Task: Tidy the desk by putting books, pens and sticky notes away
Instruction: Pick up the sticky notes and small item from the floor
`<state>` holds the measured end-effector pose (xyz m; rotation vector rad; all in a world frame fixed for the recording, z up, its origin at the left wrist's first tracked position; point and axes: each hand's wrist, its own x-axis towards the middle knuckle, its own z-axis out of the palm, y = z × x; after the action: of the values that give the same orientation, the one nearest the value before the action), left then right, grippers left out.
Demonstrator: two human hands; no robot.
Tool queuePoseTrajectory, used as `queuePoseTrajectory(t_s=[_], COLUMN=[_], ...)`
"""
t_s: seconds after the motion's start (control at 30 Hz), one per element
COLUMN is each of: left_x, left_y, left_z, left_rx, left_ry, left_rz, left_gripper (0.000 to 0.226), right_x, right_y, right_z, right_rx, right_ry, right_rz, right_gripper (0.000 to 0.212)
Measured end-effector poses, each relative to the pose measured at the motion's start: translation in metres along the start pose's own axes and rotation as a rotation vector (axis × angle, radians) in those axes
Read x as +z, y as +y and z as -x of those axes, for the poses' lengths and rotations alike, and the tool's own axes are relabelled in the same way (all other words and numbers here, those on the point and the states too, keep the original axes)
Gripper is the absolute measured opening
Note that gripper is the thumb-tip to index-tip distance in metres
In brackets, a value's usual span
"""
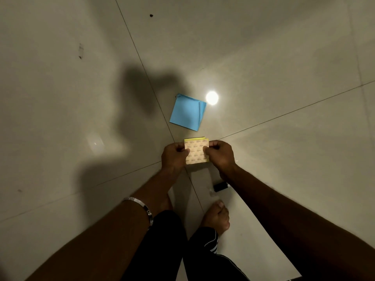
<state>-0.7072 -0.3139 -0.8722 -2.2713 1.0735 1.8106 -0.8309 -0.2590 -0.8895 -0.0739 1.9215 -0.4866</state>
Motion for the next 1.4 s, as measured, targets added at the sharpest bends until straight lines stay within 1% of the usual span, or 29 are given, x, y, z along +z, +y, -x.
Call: queuePoseTrajectory(t_s=[0.13, 0.27, 0.37, 0.47, 0.63, 0.7, 0.77, 0.83, 0.9, 0.97, 1.07, 1.13, 1.23, 1.4], left_x=[-0.011, -0.025, -0.032, -0.037, -0.041, -0.040, -0.041, -0.042, -0.041, -0.040, -0.039, -0.039, -0.040, -0.042], left_y=[0.013, 0.032, 0.049, 0.064, 0.074, 0.075, 0.075, 0.074, 0.073, 0.072, 0.071, 0.067, 0.060, 0.051], left_z=[-0.001, -0.015, -0.027, -0.038, -0.048, -0.050, -0.053, -0.057, -0.060, -0.061, -0.063, -0.061, -0.054, -0.044], left_rx=[0.044, 0.115, 0.158, 0.183, 0.253, 0.280, 0.293, 0.293, 0.283, 0.261, 0.191, 0.150, 0.122, 0.090], left_ry=[-0.029, 0.078, 0.113, 0.097, 0.009, -0.009, 0.029, 0.059, 0.047, 0.036, 0.027, -0.005, -0.059, -0.061], left_rz=[0.006, 0.018, 0.031, 0.041, 0.026, 0.009, -0.010, -0.041, -0.046, -0.033, 0.003, 0.008, -0.011, 0.011], left_gripper=[0.027, 0.022, 0.019, 0.023, 0.032, 0.031, 0.026, 0.023, 0.023, 0.021, 0.033, 0.036, 0.032, 0.028], right_x=[0.002, 0.009, 0.013, 0.017, 0.025, 0.023, 0.022, 0.021, 0.023, 0.024, 0.024, 0.024, 0.022, 0.019], right_y=[-0.011, -0.030, -0.047, -0.063, -0.078, -0.079, -0.080, -0.080, -0.079, -0.080, -0.075, -0.069, -0.062, -0.056], right_z=[0.000, 0.001, 0.000, -0.004, -0.011, -0.012, -0.013, -0.014, -0.015, -0.015, -0.017, -0.018, -0.015, -0.005], right_rx=[-0.021, -0.049, -0.080, -0.114, -0.145, -0.157, -0.167, -0.162, -0.140, -0.122, -0.095, -0.066, -0.042, -0.044], right_ry=[0.034, 0.036, 0.036, 0.041, 0.048, 0.096, 0.173, 0.192, 0.156, 0.119, 0.107, 0.101, 0.069, 0.016], right_rz=[-0.066, -0.145, -0.172, -0.203, -0.191, -0.166, -0.112, -0.083, -0.095, -0.107, -0.128, -0.134, -0.143, -0.166], right_gripper=[0.012, 0.014, 0.016, 0.018, 0.027, 0.030, 0.035, 0.042, 0.043, 0.039, 0.031, 0.030, 0.029, 0.029])
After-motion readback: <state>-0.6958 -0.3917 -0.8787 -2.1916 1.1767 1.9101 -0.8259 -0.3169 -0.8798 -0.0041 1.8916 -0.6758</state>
